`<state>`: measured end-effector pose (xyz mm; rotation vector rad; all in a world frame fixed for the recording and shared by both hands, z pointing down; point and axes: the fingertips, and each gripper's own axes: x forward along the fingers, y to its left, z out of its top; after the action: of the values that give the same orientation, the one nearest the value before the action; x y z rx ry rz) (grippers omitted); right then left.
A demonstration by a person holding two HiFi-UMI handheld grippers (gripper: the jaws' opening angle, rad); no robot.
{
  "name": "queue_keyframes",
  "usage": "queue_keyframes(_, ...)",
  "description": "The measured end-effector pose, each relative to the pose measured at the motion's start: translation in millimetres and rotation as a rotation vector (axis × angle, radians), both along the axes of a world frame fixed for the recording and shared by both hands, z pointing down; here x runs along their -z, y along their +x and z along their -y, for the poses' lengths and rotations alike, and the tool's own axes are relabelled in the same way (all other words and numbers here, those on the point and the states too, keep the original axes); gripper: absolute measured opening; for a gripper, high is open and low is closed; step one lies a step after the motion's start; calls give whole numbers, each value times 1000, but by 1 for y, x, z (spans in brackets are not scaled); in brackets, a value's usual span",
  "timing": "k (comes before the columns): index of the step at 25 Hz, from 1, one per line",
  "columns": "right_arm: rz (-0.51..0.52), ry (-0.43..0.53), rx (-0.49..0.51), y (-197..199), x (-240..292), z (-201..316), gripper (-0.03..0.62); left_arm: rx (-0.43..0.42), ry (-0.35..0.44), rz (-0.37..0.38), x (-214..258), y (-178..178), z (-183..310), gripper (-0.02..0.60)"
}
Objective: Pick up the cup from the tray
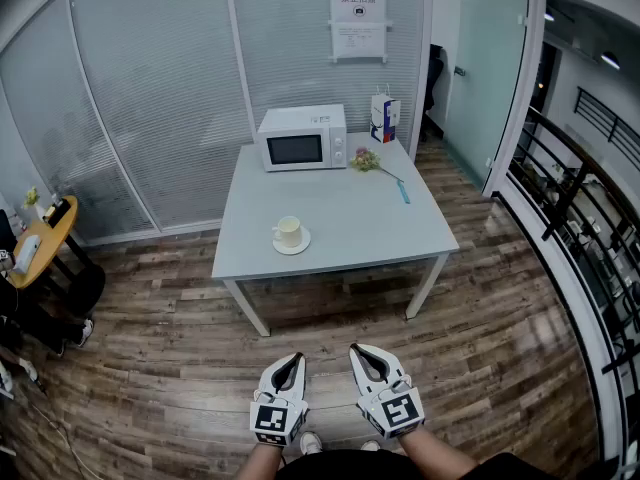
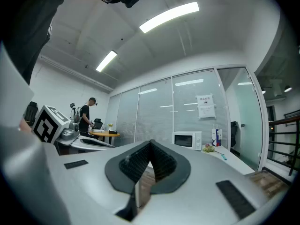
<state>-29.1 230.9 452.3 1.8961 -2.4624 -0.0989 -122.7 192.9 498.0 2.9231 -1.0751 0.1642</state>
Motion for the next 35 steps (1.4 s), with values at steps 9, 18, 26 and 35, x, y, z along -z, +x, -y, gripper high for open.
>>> queue_keyframes(9,-16,-7,-19,-21,0,19,-11,-24,3,6,-2,-20,18,5)
queue_keyframes(18,9,4,-53,-49,-3,43,-11,-52,-13,4,-12,-51,52,5)
queue_keyframes(26,80,-13,-73,-20,-8,87,-11,-60,-23,17,-23,-32,95,5)
queue_keyframes(35,23,-16,-39,49,-14,160,-11,-35,-26,47,-25,28,165,5)
